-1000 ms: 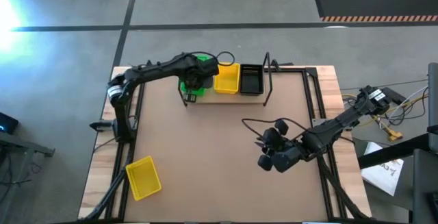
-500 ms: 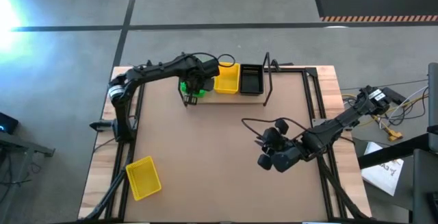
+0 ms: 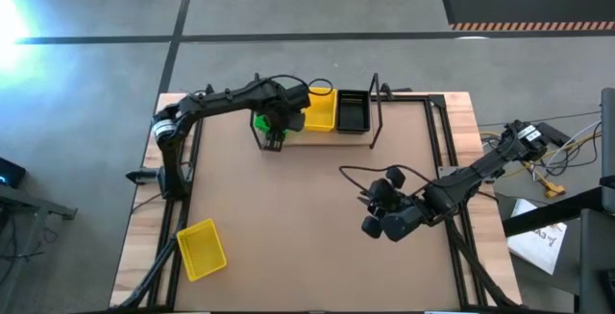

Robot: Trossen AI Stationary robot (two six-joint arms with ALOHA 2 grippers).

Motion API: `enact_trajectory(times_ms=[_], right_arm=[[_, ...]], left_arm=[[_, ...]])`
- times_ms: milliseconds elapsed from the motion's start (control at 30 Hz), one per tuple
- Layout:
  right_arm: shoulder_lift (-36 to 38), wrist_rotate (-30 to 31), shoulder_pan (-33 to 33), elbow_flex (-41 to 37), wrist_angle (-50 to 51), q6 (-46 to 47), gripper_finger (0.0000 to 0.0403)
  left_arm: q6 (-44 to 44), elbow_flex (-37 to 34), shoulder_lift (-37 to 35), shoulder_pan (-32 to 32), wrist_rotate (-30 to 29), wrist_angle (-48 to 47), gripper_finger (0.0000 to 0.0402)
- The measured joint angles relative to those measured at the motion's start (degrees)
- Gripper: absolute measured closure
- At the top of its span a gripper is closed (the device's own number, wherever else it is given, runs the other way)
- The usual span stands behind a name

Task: Stack baskets on shelf by color
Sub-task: Stack the green bin on top of the other green bin on the shelf

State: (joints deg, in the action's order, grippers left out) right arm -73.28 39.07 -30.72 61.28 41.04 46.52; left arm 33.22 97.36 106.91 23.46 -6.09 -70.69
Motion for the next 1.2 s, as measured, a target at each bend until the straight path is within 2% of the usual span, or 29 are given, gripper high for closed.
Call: enact_trajectory(times_ms=[133,467,700,833,1100,1200], right_arm=[[0.0,0.0,0.0,0.0,0.0,0.0,0.0344],[0.0,0.0,0.0,0.0,0.0,0.0,0.0344],[0.0,0.0,0.0,0.0,0.0,0.0,0.0344],[0.0,0.0,0.0,0.0,0.0,0.0,0.0344],[0.0,0.0,0.0,0.0,0.0,0.2,0.0344],[0.0,0.0,0.0,0.0,-0.1,0.4,0.0344]], left_arm=[[-1.3,-0.3,0.0,0.0,0.0,3.8,0.0242],[-3.5,-0.5,0.0,0.0,-0.1,10.4,0.0326],[-5.6,4.2,-0.8,-0.4,-1.1,-0.3,0.0337],[-1.9,3.9,-0.9,-0.4,-1.1,-3.6,0.031],[0.5,0.0,0.4,-0.3,-0.6,-1.8,0.0203],[1.4,-1.6,0.8,-0.4,-3.2,-0.7,0.0189]])
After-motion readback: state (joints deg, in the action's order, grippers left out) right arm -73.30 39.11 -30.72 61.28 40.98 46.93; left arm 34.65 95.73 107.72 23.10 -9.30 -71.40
